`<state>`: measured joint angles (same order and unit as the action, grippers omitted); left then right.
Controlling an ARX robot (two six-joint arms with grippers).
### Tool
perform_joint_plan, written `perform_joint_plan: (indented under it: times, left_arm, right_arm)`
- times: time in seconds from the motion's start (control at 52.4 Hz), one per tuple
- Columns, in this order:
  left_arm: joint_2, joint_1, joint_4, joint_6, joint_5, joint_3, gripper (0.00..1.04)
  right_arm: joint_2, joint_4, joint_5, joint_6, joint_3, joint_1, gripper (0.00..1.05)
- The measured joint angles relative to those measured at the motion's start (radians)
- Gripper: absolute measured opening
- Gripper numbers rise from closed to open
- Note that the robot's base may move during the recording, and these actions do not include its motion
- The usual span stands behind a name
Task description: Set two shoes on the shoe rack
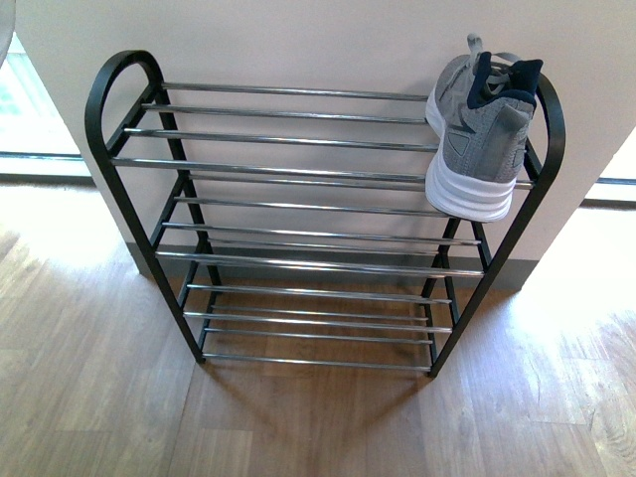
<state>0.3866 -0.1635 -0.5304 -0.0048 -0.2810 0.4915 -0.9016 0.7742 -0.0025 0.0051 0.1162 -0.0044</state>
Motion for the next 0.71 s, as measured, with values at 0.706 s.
perform_joint_plan:
  times: [0.706]
  left_arm:
    - [0.000, 0.000, 0.000, 0.000, 0.000, 0.000, 0.01]
  right_arm:
    - [0.409, -0.287, 0.003, 0.000, -0.097, 0.001, 0.01]
